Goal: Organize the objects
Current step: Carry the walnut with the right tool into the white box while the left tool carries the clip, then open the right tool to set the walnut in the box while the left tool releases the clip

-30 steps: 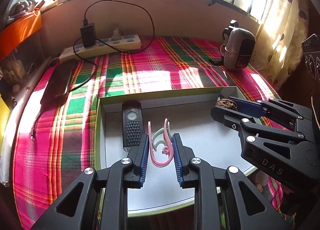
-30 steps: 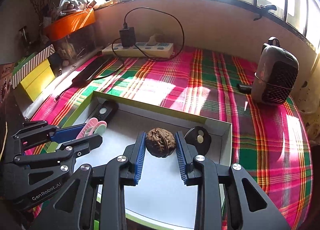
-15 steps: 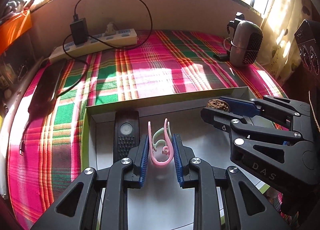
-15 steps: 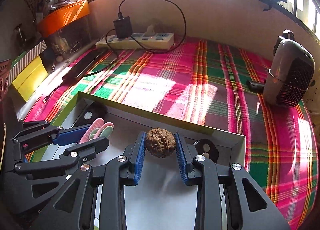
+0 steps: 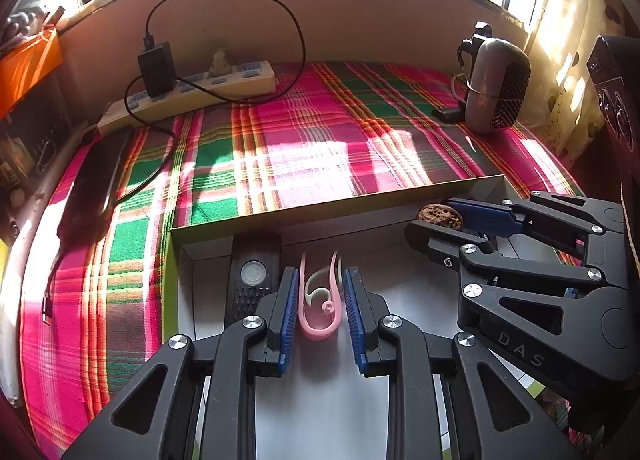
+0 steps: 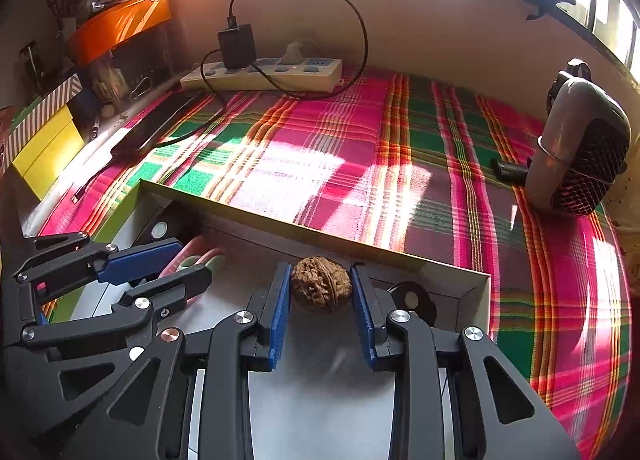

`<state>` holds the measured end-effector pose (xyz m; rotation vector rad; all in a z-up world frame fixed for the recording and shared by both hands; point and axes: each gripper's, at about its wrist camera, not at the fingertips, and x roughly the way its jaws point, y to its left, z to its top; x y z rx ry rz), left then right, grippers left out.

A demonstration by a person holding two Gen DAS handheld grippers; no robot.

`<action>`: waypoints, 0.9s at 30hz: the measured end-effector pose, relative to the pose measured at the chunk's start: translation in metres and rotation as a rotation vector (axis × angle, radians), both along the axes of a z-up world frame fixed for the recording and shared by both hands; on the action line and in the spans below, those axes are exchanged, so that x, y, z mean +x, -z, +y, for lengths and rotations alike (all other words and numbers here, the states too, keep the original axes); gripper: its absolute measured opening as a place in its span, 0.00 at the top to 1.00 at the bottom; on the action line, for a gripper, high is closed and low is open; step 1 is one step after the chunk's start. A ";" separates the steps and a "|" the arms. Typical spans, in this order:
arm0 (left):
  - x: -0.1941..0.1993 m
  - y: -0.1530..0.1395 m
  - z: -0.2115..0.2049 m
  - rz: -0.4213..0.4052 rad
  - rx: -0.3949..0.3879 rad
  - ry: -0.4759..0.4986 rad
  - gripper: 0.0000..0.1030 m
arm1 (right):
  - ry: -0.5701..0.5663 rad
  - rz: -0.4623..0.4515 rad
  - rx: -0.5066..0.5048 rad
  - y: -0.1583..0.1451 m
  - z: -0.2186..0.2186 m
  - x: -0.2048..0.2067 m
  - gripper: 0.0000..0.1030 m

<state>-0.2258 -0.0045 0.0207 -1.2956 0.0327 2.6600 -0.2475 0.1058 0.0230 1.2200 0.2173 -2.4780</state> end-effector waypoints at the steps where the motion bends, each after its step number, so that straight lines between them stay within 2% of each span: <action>1: 0.000 0.000 0.000 0.002 0.000 -0.001 0.79 | 0.000 0.000 0.001 0.000 0.000 0.000 0.70; 21: 0.001 0.000 0.000 0.002 -0.019 -0.010 0.79 | 0.024 0.006 0.041 0.002 -0.004 -0.002 0.70; 27: 0.000 0.000 -0.001 0.002 -0.028 -0.022 0.79 | 0.038 0.005 0.043 0.002 -0.003 0.000 0.65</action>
